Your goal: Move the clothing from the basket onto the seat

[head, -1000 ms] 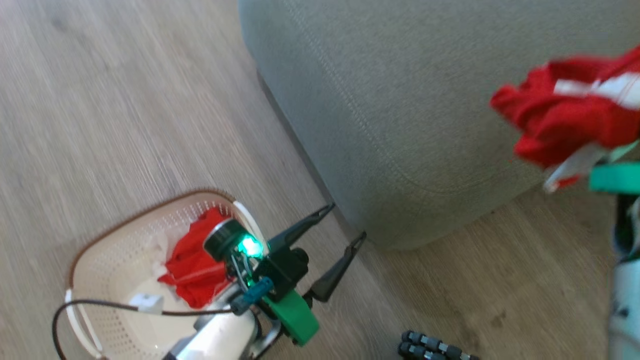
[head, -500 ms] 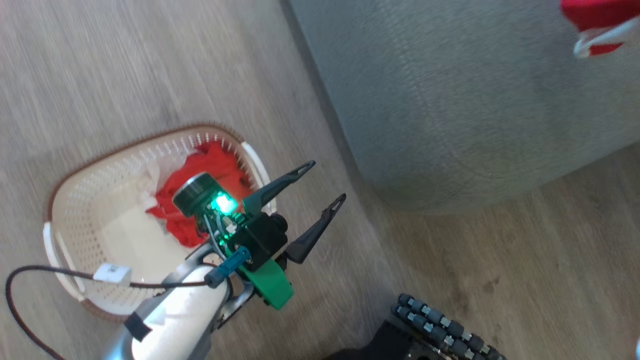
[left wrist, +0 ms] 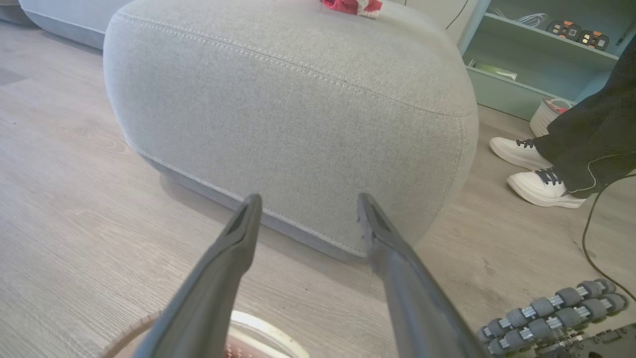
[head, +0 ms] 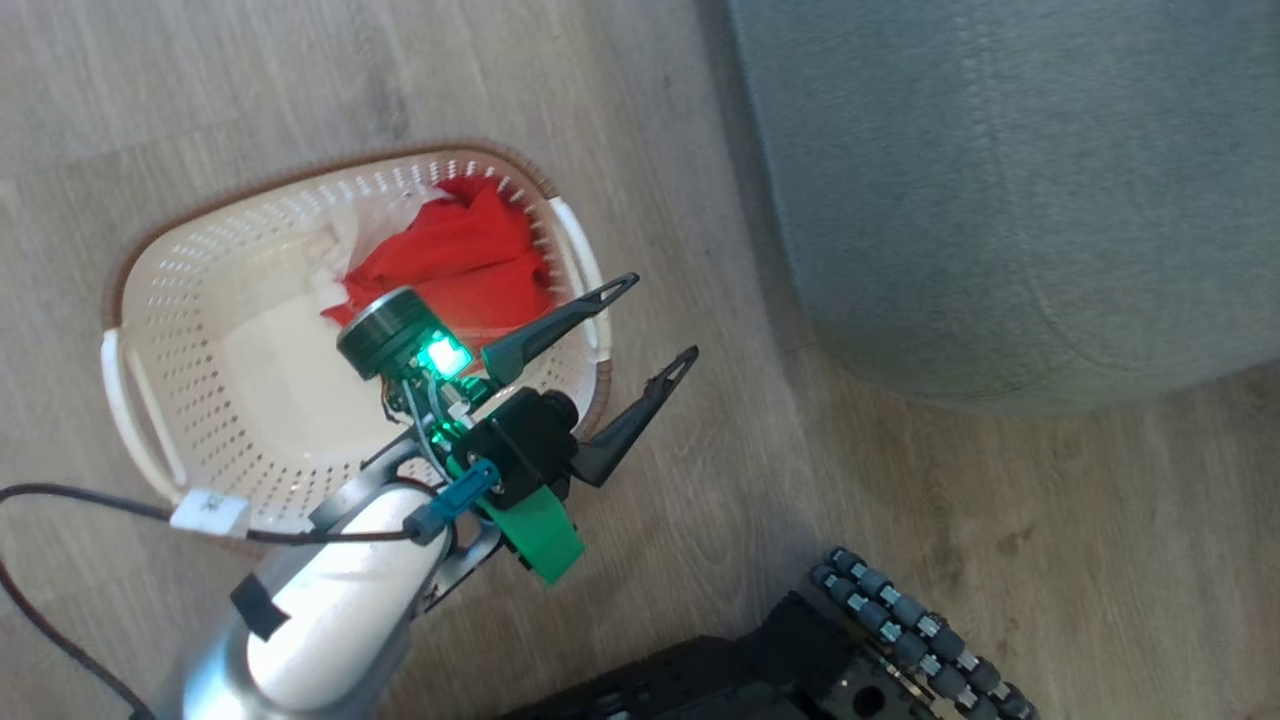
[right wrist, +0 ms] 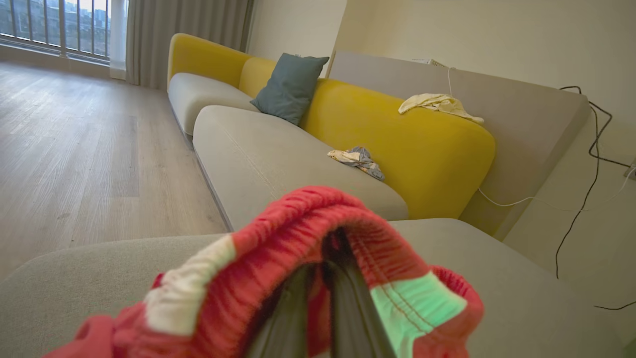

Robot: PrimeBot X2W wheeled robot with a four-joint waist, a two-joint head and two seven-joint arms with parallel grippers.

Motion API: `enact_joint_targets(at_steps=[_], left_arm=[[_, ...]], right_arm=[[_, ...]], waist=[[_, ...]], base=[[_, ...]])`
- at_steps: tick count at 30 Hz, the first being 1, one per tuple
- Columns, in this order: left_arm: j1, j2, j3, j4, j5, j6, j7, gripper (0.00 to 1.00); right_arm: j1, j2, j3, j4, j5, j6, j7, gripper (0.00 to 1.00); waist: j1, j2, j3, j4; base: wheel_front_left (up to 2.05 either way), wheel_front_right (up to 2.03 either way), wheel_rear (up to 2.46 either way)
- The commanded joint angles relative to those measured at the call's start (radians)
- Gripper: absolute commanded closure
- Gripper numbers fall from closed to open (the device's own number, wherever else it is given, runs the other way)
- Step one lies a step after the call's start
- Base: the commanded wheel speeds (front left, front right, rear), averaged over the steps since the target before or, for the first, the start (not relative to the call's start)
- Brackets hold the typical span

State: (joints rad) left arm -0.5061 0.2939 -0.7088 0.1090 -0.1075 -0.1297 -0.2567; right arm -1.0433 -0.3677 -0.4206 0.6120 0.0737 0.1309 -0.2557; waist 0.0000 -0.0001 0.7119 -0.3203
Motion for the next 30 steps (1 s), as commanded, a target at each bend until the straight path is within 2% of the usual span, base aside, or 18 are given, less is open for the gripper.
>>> enact_joint_targets(at_steps=[1,6,7,12,18,19,20,21,30], left_arm=[[-0.009,0.02,0.018,-0.035,-0.008,-0.001,-0.005,0.0],[-0.012,0.026,0.027,-0.033,-0.01,-0.001,-0.005,0.0],[-0.013,0.024,0.029,-0.033,-0.009,-0.001,-0.005,0.0],[-0.014,0.023,0.032,-0.034,-0.007,-0.001,-0.005,0.0],[-0.014,0.022,0.034,-0.032,-0.006,-0.001,-0.005,0.0],[-0.014,0.022,0.035,-0.031,-0.006,-0.001,-0.005,0.0],[-0.014,0.022,0.035,-0.029,-0.005,-0.001,-0.005,0.0],[-0.014,0.022,0.035,-0.028,-0.006,-0.001,-0.005,0.0],[-0.006,-0.008,0.034,-0.014,-0.011,-0.001,-0.005,0.0]], right_arm=[[-0.028,-0.037,-0.011,0.016,-0.018,0.0,-0.006,1.0],[-0.061,-0.034,-0.024,0.176,-0.066,0.0,-0.006,1.0],[-0.071,-0.033,-0.038,0.243,-0.086,0.0,0.003,1.0],[-0.098,-0.025,-0.061,0.363,-0.13,0.0,0.049,1.0],[-0.145,-0.025,-0.079,0.442,-0.18,0.0,0.027,1.0],[-0.149,-0.025,-0.08,0.449,-0.188,0.0,0.022,0.78],[-0.15,-0.026,-0.084,0.453,-0.198,0.0,0.017,0.42],[-0.15,-0.024,-0.089,0.456,-0.206,0.0,0.013,0.0],[-0.14,-0.015,-0.068,0.53,-0.265,0.0,0.006,0.0]], waist=[[0.0,0.0001,0.023,0.025],[0.0,0.0001,0.037,0.043],[0.0,0.0001,0.041,0.047],[0.0,0.0001,0.047,0.05],[0.0,0.0001,0.048,0.048],[0.0,0.0001,0.047,0.047],[0.0,0.0001,0.044,0.046],[0.0,0.0001,0.041,0.045],[0.0,0.0001,-0.035,0.036]], base=[[0.0,0.0,0.0],[0.0,0.0,0.0],[0.0,0.0,0.0],[0.0,0.0,0.0],[0.0,0.0,0.0],[0.0,0.0,0.0],[0.0,0.0,0.0],[0.0,0.0,0.0],[0.0,0.0,0.0]])
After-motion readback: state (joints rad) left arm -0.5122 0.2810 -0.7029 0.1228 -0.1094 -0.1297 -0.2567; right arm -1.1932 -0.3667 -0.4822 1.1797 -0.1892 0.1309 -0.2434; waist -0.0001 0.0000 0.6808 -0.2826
